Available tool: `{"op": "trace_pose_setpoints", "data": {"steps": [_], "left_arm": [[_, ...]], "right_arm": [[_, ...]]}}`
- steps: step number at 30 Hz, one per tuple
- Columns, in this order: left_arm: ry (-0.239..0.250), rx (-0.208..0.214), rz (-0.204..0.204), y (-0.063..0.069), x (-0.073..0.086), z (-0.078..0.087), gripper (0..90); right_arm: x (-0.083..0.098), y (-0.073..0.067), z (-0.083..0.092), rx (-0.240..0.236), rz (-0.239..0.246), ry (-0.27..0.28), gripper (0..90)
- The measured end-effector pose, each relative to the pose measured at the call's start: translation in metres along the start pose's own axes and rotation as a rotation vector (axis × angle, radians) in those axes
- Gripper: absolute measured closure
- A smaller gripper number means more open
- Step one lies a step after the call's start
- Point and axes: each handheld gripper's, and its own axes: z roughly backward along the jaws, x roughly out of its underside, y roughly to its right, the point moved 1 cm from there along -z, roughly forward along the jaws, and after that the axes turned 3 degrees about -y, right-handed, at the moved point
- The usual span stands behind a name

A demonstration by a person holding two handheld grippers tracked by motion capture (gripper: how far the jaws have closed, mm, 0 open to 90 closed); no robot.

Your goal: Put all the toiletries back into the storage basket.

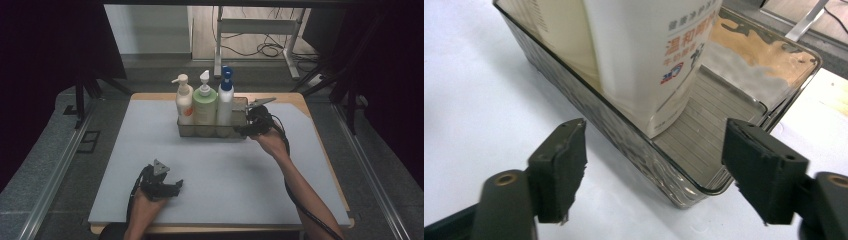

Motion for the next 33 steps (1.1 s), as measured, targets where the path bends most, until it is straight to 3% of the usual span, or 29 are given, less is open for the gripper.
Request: {"op": "trace_pose_setpoints", "data": {"steps": [11,33], "left_arm": [[0.0,0.0,-0.001,0.0,0.0,0.0,12.9],[0.0,-0.001,0.0,0.0,0.0,0.0,12.9]], "right_arm": [[0.007,-0.01,0.007,-0.002,0.05,-0.006,14.8],[0.029,-0.019,0.018,-0.022,0.091,-0.032,3.1]]}}
